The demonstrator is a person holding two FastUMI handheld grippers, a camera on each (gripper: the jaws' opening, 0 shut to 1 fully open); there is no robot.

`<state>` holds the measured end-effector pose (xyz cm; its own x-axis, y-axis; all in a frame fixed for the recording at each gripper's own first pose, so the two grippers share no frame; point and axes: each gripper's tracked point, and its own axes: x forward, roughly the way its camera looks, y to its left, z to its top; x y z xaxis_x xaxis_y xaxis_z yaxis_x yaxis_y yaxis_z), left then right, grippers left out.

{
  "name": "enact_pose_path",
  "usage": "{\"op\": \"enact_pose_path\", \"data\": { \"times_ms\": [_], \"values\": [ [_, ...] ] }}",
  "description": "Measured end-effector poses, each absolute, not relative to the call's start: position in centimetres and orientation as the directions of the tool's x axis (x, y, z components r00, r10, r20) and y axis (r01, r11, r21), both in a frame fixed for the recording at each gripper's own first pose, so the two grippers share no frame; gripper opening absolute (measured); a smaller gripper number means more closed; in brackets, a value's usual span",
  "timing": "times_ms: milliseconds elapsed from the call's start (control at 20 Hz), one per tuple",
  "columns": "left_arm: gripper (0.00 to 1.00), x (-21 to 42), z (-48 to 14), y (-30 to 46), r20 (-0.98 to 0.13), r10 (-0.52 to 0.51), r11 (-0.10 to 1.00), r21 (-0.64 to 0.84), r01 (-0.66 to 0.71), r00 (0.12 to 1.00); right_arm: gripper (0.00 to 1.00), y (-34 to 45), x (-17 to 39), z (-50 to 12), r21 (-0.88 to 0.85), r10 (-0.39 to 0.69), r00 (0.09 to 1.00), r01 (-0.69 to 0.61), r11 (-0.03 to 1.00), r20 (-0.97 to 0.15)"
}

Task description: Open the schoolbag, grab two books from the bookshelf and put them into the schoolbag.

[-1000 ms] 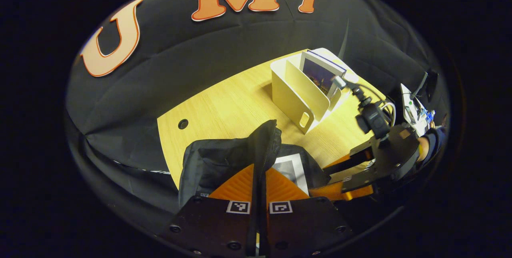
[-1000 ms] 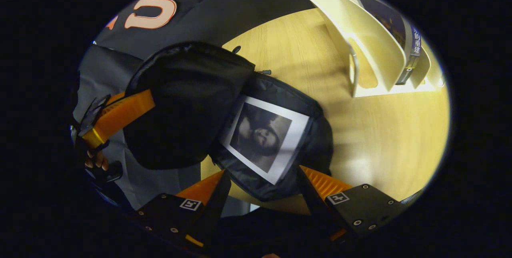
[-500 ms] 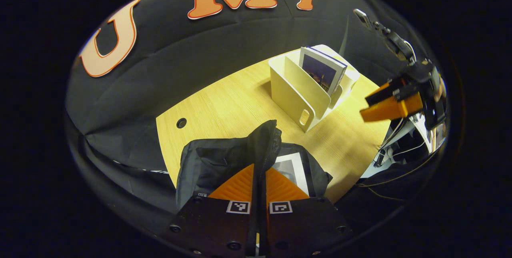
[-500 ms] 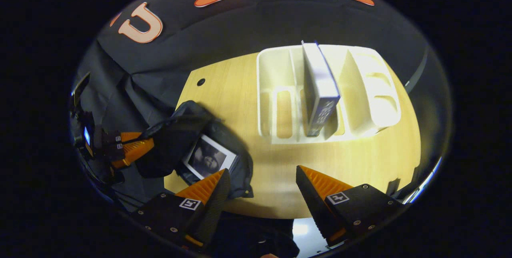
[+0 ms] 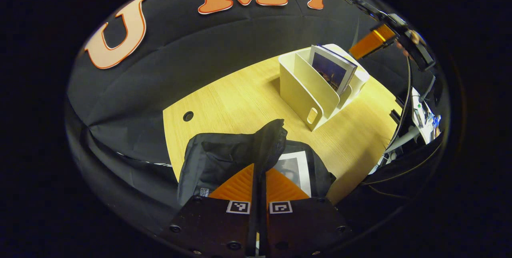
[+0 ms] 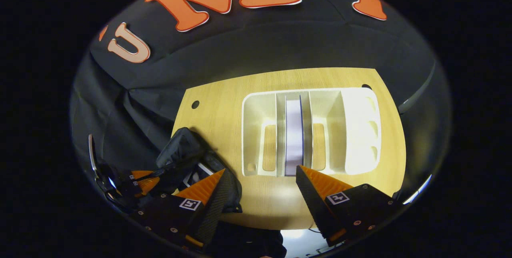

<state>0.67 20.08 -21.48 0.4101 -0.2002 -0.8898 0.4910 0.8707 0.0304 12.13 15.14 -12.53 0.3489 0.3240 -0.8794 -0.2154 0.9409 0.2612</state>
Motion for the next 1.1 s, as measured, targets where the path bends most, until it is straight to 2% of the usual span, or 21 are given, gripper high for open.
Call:
{"op": "enact_pose_path", "data": {
  "times_ms": [200, 550, 750, 800, 850, 900, 1000, 1050, 1100],
  "values": [
    [0.04, 0.7, -21.8, 19.9, -0.901, -0.168, 0.893, 0.033, 0.449, 0.400, 0.97, 14.2, 16.0, -15.2, 0.184, 0.263, 0.330, -0.251, 0.950, -0.907],
    [0.04, 0.0, -22.4, 19.6, -0.919, -0.126, 0.930, 0.022, 0.368, 0.374, 0.94, 13.9, 18.0, -21.8, 0.128, 0.209, 0.236, -0.317, 0.940, -0.949],
    [0.04, -0.3, -22.3, 19.4, -0.923, -0.110, 0.940, 0.024, 0.341, 0.368, 0.79, 13.4, 18.3, -23.9, 0.104, 0.172, 0.196, -0.316, 0.943, -0.965],
    [0.04, -0.4, -22.4, 19.2, -0.924, -0.107, 0.942, 0.024, 0.334, 0.366, 0.70, 13.4, 18.2, -24.3, 0.104, 0.168, 0.184, -0.313, 0.944, -0.968],
    [0.04, -0.5, -22.5, 19.0, -0.925, -0.106, 0.945, 0.021, 0.327, 0.364, 0.55, 13.4, 18.1, -24.8, 0.095, 0.154, 0.173, -0.305, 0.947, -0.973],
    [0.04, -0.6, -22.5, 19.0, -0.926, -0.105, 0.947, 0.019, 0.322, 0.362, 0.55, 13.1, 18.1, -25.0, 0.085, 0.141, 0.169, -0.302, 0.949, -0.975],
    [0.04, -0.7, -22.7, 18.9, -0.926, -0.103, 0.948, 0.019, 0.316, 0.363, 0.46, 12.8, 18.0, -25.4, 0.082, 0.133, 0.159, -0.296, 0.952, -0.978],
    [0.04, -0.6, -22.7, 18.9, -0.926, -0.100, 0.949, 0.020, 0.313, 0.364, 0.45, 12.7, 17.9, -25.5, 0.078, 0.125, 0.155, -0.282, 0.956, -0.980],
    [0.04, -0.7, -22.5, 19.0, -0.926, -0.097, 0.951, 0.023, 0.310, 0.366, 0.51, 12.3, 17.7, -25.2, 0.073, 0.118, 0.155, -0.270, 0.960, -0.981]
  ]
}}
